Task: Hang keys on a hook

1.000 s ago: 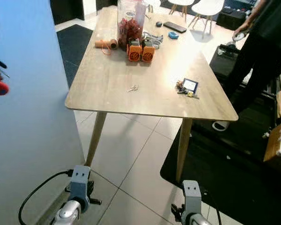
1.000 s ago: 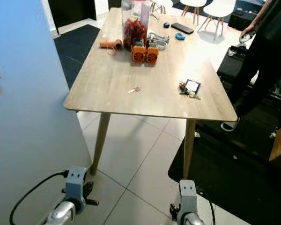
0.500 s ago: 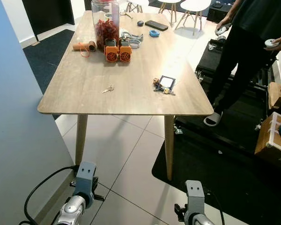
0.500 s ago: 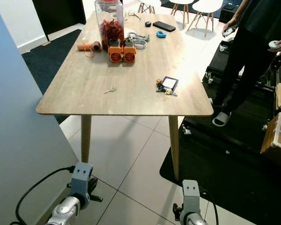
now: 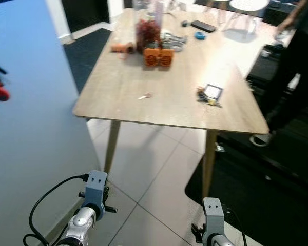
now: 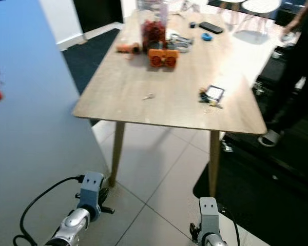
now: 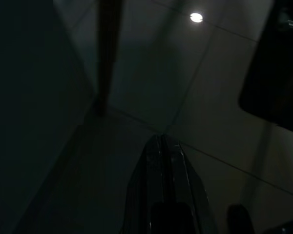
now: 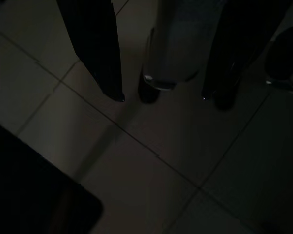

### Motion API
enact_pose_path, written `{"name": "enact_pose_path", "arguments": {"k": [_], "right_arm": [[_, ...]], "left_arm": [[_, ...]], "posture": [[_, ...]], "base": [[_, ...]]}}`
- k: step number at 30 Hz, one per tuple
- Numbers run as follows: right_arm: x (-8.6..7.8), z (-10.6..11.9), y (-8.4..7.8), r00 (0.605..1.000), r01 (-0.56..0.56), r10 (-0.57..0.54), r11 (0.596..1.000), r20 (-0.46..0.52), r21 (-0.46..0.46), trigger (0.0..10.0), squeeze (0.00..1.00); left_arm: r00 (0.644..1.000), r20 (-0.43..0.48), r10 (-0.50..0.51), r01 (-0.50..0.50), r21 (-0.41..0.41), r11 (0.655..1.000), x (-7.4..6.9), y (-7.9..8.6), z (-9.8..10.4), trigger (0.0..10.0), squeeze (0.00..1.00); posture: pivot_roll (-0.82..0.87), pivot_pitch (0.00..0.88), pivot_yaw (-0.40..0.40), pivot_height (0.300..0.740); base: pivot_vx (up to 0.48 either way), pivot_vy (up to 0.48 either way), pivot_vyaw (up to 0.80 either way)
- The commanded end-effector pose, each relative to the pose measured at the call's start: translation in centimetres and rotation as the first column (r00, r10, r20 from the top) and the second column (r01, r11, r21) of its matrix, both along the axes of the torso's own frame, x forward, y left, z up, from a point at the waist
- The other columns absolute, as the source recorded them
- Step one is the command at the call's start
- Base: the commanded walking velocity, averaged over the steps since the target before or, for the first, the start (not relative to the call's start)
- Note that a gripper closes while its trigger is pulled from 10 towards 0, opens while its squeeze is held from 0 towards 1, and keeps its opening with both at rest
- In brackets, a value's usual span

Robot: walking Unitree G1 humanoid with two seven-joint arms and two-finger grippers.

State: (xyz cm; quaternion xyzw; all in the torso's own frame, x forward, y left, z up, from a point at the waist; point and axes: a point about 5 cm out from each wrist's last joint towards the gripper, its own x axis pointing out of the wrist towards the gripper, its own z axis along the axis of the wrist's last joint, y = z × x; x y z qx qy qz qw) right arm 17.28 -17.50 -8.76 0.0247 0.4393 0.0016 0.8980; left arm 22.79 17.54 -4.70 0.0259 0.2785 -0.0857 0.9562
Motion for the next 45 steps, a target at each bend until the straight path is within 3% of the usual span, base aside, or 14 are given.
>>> {"name": "enact_pose_path", "arguments": {"k": [1, 8, 18, 26, 31, 45], "right_arm": [[-0.11, -0.03, -0.02, 1.0, -0.004, 0.004, 1.0, 0.002, -0.003, 10.0, 0.0], [-0.13, 0.02, -0.33, 0.999, 0.046, -0.046, 0.999, 0.014, 0.005, 10.0, 0.0], [-0.39, -0.11, -0.22, 0.999, 0.032, -0.032, 0.999, 0.005, 0.005, 10.0, 0.0], [-0.11, -0.01, 0.51, 0.997, -0.08, 0.08, 0.997, 0.01, -0.005, 10.0, 0.0], [-0.12, 0.0, 0.29, 1.0, -0.014, 0.014, 1.0, 0.018, -0.003, 10.0, 0.0], [-0.4, -0.08, -0.33, 1.0, -0.017, 0.017, 1.0, 0.007, -0.013, 10.0, 0.0]], "left_arm": [[0.999, -0.032, -0.011, 0.011, -0.007, 1.0, -0.46, -0.36, -0.43, 10.0, 0.0], [0.999, -0.034, -0.021, 0.021, -0.014, 1.0, -0.75, -0.23, -0.53, 10.0, 0.0], [0.999, -0.034, -0.017, 0.016, -0.019, 1.0, -1.03, -0.01, -0.62, 10.0, 0.0], [0.999, -0.034, -0.013, 0.012, -0.027, 1.0, -1.14, -0.15, -0.68, 10.0, 0.0], [0.999, -0.031, -0.014, 0.014, -0.03, 0.999, -1.12, -0.15, -0.65, 10.0, 0.0], [0.999, -0.032, -0.02, 0.018, -0.052, 0.998, -1.01, -0.16, -0.57, 10.0, 0.0]], "posture": [[0.06, 0.046, -0.031, 0.74], [0.05, 0.052, -0.034, 0.74], [0.06, 0.057, -0.042, 0.74], [0.06, 0.047, -0.043, 0.74], [0.06, 0.044, -0.044, 0.74], [0.05, 0.027, -0.038, 0.74]], "base": [[0.0, 0.0, 0.8], [0.0, 0.0, 0.34], [0.0, 0.0, 0.0], [0.0, 0.0, 0.4], [0.0, 0.0, 0.36], [0.0, 0.0, 0.0]]}}
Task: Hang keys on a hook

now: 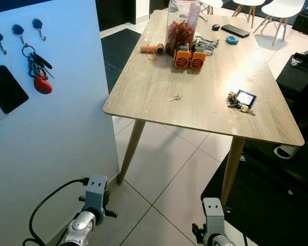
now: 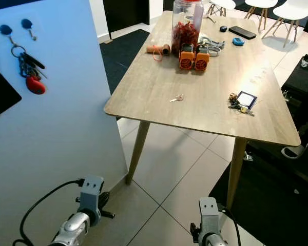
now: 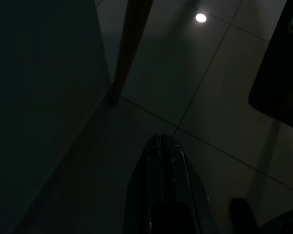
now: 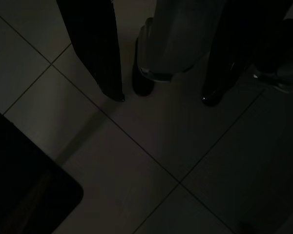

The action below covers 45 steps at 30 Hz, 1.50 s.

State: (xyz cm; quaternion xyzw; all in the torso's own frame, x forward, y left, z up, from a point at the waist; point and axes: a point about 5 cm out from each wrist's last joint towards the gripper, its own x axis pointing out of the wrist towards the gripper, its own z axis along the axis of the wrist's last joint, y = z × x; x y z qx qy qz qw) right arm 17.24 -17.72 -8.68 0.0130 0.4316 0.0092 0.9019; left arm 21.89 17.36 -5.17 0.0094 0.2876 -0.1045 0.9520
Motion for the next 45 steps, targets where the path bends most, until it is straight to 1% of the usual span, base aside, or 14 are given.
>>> {"name": "enact_pose_path", "arguments": {"k": [1, 8, 27, 38, 45], "right_arm": [[-0.38, -0.17, -0.07, 1.0, 0.006, -0.006, 1.0, -0.011, 0.002, 10.0, 0.0], [-0.37, -0.17, 0.01, 1.0, 0.001, -0.001, 1.0, -0.01, 0.003, 10.0, 0.0], [-0.38, -0.17, -0.04, 1.0, -0.007, 0.007, 1.0, -0.011, 0.001, 10.0, 0.0], [-0.24, -0.11, -0.03, 1.0, -0.015, 0.015, 1.0, -0.01, 0.002, 10.0, 0.0], [-0.19, -0.1, 0.0, 1.0, -0.022, 0.022, 1.0, -0.012, 0.004, 10.0, 0.0]], "left_arm": [[1.0, -0.008, 0.01, -0.01, -0.019, 1.0, -0.02, -0.04, -0.05, 10.0, 0.0], [1.0, -0.006, 0.014, -0.014, -0.034, 0.999, 0.1, -0.21, 0.01, 10.0, 0.0], [1.0, -0.004, 0.024, -0.024, -0.053, 0.998, 0.08, -0.2, 0.03, 10.0, 0.0], [0.998, 0.017, 0.06, -0.059, -0.053, 0.997, -0.11, 0.29, 0.09, 10.0, 0.0], [0.998, 0.024, 0.056, -0.055, -0.055, 0.997, -0.18, 0.25, 0.1, 10.0, 0.0]], "posture": [[0.05, 0.026, -0.038, 0.74], [0.05, 0.027, -0.041, 0.74], [0.05, 0.03, -0.046, 0.74], [0.05, 0.032, -0.051, 0.74], [0.05, 0.034, -0.055, 0.74]], "base": [[0.0, 0.0, 0.0], [0.0, 0.0, 0.0], [0.253, 0.0, 0.0], [0.0, 0.0, 0.0], [0.0, 0.0, 0.0]]}}
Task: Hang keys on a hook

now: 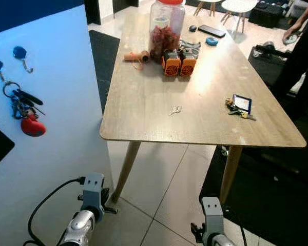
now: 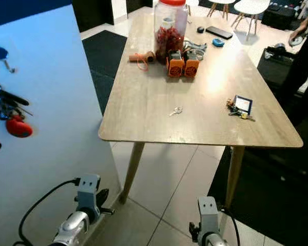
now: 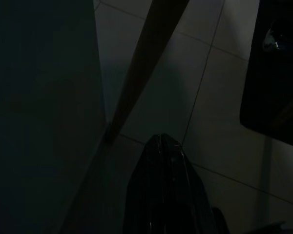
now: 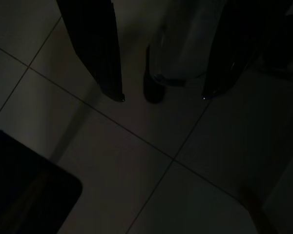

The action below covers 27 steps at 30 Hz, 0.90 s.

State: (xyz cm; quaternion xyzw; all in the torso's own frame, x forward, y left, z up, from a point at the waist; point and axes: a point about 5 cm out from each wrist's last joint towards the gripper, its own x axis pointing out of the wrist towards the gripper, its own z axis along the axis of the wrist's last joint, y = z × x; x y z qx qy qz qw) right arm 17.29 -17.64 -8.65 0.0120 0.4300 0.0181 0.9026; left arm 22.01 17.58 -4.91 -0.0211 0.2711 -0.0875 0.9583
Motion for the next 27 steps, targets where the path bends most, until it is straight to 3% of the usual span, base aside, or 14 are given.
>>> {"name": "enact_pose_path", "arguments": {"k": [1, 27], "right_arm": [[-0.23, -0.13, -0.08, 1.0, -0.005, 0.005, 1.0, -0.016, -0.003, 10.0, 0.0], [-0.48, -0.27, 0.17, 1.0, -0.004, 0.004, 1.0, -0.023, 0.0, 10.0, 0.0]], "left_arm": [[1.0, -0.004, 0.004, -0.004, -0.003, 1.0, -0.3, 0.04, -0.16, 10.0, 0.0], [1.0, 0.014, -0.013, 0.014, -0.007, 1.0, -0.17, -0.28, -0.01, 10.0, 0.0]], "posture": [[0.05, 0.034, -0.055, 0.74], [0.06, 0.044, -0.051, 0.74]], "base": [[0.0, 0.0, 0.0], [0.0, -0.018, 0.0]]}}
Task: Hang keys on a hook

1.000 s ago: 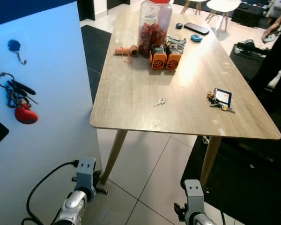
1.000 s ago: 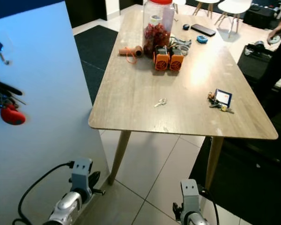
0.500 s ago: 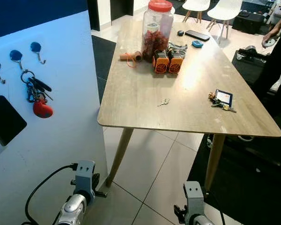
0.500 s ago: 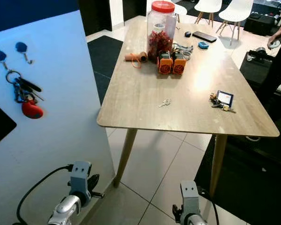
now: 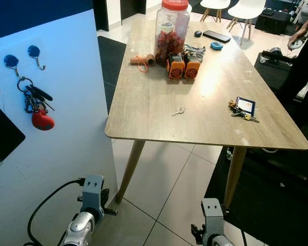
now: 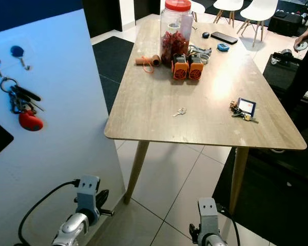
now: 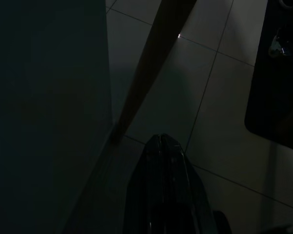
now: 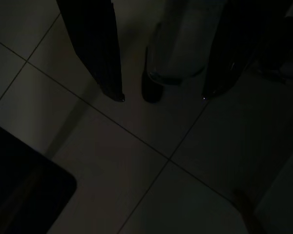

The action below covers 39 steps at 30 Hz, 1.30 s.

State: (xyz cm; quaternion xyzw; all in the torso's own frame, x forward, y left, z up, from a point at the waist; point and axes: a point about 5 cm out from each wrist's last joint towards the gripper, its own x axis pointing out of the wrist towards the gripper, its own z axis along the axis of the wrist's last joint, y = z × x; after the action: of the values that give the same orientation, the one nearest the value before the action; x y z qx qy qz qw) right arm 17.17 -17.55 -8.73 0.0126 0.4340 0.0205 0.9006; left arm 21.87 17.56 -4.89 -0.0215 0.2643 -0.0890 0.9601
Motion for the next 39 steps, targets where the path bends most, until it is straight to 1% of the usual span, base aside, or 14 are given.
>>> {"name": "enact_pose_path", "arguments": {"k": [1, 12, 35, 39], "right_arm": [[-0.36, -0.19, 0.09, 1.0, 0.001, -0.001, 1.0, -0.014, -0.003, 10.0, 0.0], [-0.3, -0.17, 0.12, 1.0, 0.009, -0.009, 1.0, -0.013, 0.002, 10.0, 0.0], [-0.37, -0.22, 0.29, 1.0, 0.015, -0.015, 1.0, -0.015, 0.005, 10.0, 0.0], [-0.5, -0.26, 0.25, 1.0, 0.018, -0.017, 1.0, -0.017, 0.006, 10.0, 0.0]], "left_arm": [[1.0, 0.0, -0.012, 0.012, -0.005, 1.0, 0.0, -0.3, -0.01, 10.0, 0.0], [1.0, -0.001, -0.021, 0.021, -0.017, 1.0, 0.4, -0.83, 0.12, 10.0, 0.0], [1.0, -0.002, -0.029, 0.029, -0.02, 0.999, 0.65, -1.15, 0.21, 10.0, 0.0], [0.999, -0.004, -0.032, 0.032, -0.012, 0.999, 0.7, -1.19, 0.22, 10.0, 0.0]], "posture": [[0.06, 0.044, -0.051, 0.74], [0.05, 0.055, -0.045, 0.74], [0.06, 0.062, -0.039, 0.74], [0.06, 0.064, -0.037, 0.74]], "base": [[0.0, -0.465, 0.0], [0.0, -0.48, 0.0], [0.0, -0.48, 0.0], [0.0, 0.0, 0.0]]}}
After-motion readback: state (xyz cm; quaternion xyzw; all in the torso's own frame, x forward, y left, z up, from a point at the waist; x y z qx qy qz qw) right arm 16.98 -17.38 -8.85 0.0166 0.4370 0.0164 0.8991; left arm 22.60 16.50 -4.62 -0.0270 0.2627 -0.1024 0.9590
